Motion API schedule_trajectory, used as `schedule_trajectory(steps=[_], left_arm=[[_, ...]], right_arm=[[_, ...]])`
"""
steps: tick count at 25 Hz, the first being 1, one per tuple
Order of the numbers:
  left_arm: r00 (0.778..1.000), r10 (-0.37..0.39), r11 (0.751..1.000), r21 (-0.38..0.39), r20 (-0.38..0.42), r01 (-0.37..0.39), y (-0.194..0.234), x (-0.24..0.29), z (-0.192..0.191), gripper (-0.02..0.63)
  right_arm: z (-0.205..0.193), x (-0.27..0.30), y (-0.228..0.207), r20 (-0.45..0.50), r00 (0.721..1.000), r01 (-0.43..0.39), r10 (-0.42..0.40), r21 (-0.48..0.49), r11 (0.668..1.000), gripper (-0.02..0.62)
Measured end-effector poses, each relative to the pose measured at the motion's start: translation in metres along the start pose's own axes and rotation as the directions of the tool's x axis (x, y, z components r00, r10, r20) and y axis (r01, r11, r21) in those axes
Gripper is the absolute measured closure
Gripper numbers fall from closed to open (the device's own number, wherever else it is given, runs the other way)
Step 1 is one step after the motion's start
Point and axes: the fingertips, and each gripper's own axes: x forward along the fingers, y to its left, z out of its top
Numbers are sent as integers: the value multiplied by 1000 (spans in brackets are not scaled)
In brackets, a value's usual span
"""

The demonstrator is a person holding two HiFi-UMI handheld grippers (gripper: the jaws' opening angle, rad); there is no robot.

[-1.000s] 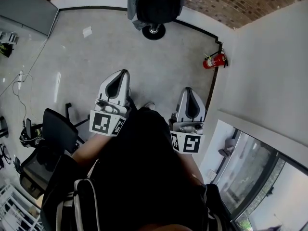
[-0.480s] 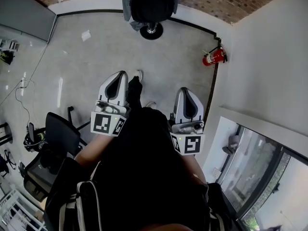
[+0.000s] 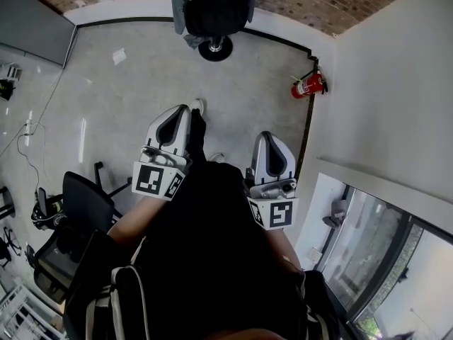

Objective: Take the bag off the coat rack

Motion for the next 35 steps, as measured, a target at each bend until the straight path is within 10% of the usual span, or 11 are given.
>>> schedule_trajectory(steps=[35], left_arm=[[993, -25, 996, -80, 118, 34, 199, 215, 83, 588]], right_arm=[[-49, 326, -9, -115, 982, -156, 147, -75, 985, 575]])
